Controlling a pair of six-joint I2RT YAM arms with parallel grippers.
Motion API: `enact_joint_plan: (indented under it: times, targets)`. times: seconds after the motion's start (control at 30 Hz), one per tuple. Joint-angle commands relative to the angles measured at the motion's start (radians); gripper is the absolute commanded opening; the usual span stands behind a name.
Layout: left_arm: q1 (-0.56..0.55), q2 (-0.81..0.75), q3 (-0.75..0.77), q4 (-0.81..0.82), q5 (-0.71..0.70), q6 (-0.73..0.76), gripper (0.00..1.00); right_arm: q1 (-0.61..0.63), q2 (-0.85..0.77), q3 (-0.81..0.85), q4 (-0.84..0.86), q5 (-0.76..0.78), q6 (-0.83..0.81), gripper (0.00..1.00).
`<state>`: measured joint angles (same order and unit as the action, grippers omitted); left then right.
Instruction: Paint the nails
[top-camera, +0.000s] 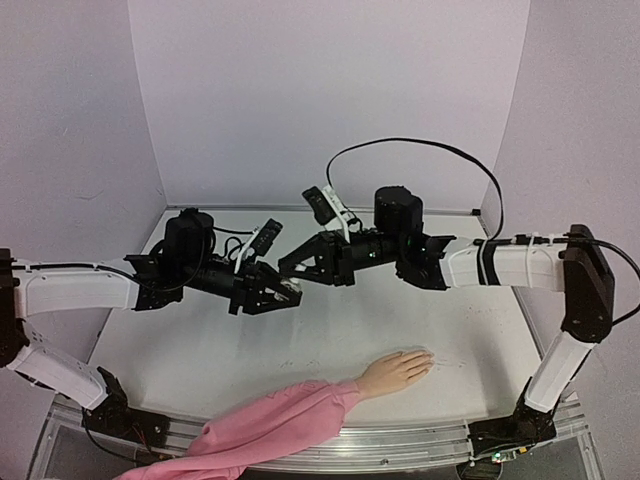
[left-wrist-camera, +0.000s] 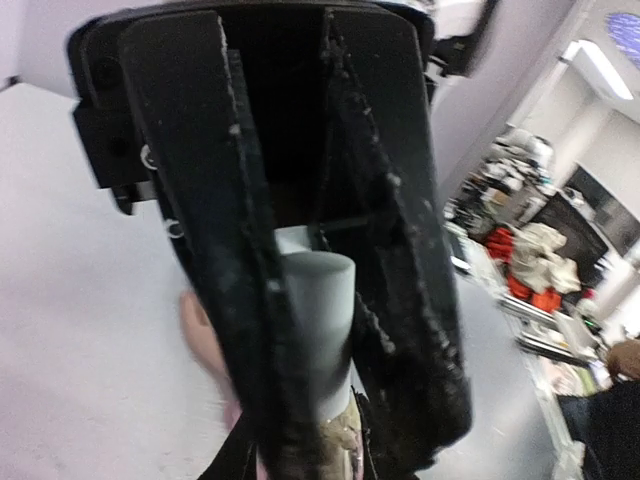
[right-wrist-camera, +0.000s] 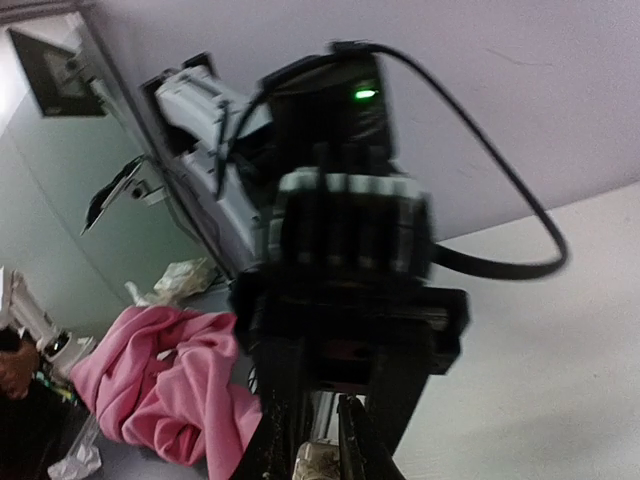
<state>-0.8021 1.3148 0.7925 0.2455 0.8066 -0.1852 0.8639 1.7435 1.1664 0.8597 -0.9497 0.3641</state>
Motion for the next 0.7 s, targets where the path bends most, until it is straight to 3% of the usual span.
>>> enact_joint_plan:
  times: [0.0,0.03,0.07,0.17,0.27,0.33,0.5,0.67]
  targets:
    - [0.026,0.04,0.089,0.179,0.428,-0.098,0.0,0.001,-0.094,-0.04,0.009,-0.227,-0.146,0.0]
    - [0.027,0.052,0.092,0.179,0.416,-0.1,0.0,-0.001,-0.106,-0.044,0.002,-0.168,-0.145,0.0]
    - [0.026,0.058,0.09,0.18,0.387,-0.099,0.0,0.0,-0.117,-0.051,-0.003,-0.1,-0.137,0.06]
    - [0.026,0.047,0.065,0.171,0.222,-0.071,0.0,-0.009,-0.16,-0.069,-0.064,0.15,-0.117,0.35]
    - [0.026,-0.006,0.019,0.121,-0.072,-0.02,0.0,-0.032,-0.206,-0.083,-0.141,0.411,-0.062,0.69]
    - [0.024,-0.046,-0.006,0.08,-0.242,-0.007,0.0,-0.049,-0.224,-0.088,-0.182,0.515,0.008,0.8]
    - [-0.056,-0.125,-0.02,-0.052,-0.64,0.1,0.0,-0.039,-0.224,-0.09,-0.187,0.569,0.175,0.84]
    - [-0.099,-0.126,-0.001,-0.078,-0.742,0.125,0.0,0.003,-0.149,-0.023,-0.19,0.595,0.22,0.71]
